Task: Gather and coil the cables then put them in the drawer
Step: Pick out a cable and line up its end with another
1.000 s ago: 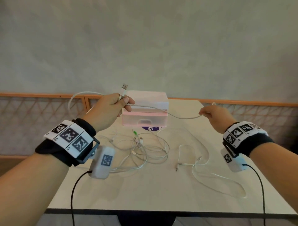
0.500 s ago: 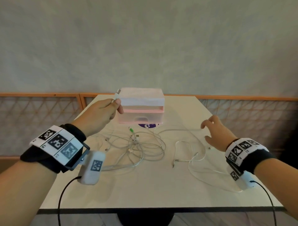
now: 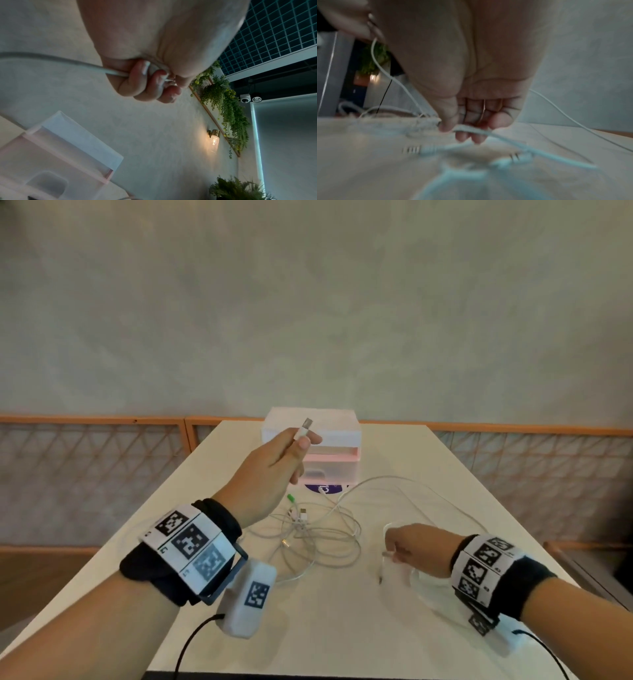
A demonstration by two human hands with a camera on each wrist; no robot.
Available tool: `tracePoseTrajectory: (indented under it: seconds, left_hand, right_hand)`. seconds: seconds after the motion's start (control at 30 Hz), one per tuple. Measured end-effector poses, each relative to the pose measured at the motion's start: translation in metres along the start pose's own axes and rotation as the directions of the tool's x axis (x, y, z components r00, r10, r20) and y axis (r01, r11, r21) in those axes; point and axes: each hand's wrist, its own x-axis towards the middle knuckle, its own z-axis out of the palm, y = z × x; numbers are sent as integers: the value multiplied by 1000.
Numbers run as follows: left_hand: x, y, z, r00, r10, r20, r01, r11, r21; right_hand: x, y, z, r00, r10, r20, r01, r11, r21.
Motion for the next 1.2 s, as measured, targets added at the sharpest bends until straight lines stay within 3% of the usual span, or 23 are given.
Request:
tracePoseTrajectory:
  seconds: [0.17, 0.3, 0.37, 0.6, 0.97, 1.0, 1.03, 1.1, 1.13, 1.2]
  left_hand:
    - [2, 4, 13, 999, -10, 35, 15, 992, -128]
    - [5, 16, 25, 1000, 13, 20, -10, 991, -135]
    - [7, 20, 31, 999, -9, 32, 13, 990, -143]
    - [9, 27, 35, 997, -72, 32, 78, 961, -266]
    - [14, 30, 25, 996, -83, 28, 87, 979, -185]
    - [14, 31, 22, 996, -89, 17, 90, 972, -217]
    - [14, 32, 18, 996, -90, 4, 89, 964, -252]
    - [13, 36, 10, 997, -75, -17, 65, 942, -330]
    - [12, 39, 5, 998, -60, -22, 48, 928, -371]
    - [11, 43, -7, 999, -35, -38, 17, 914, -406]
  right_hand:
    - [-10, -22, -64, 943, 8, -333, 144, 892, 428]
    - [-15, -55, -98, 875, 58, -480, 333, 646, 687]
    - [-15, -72, -110, 853, 69, -518, 392, 571, 721]
    - [-14, -99, -126, 762, 97, -640, 518, 503, 692]
    - [-13, -96, -132, 667, 120, -736, 544, 597, 590]
    - [-12, -94, -127, 679, 106, -727, 537, 603, 590]
    - [-11, -92, -120, 722, 69, -688, 521, 600, 607]
    - [-7, -87, -103, 860, -79, -504, 431, 643, 634]
    - [-3, -83, -91, 907, -155, -391, 371, 733, 570]
    - [8, -70, -68, 945, -212, -250, 278, 923, 267]
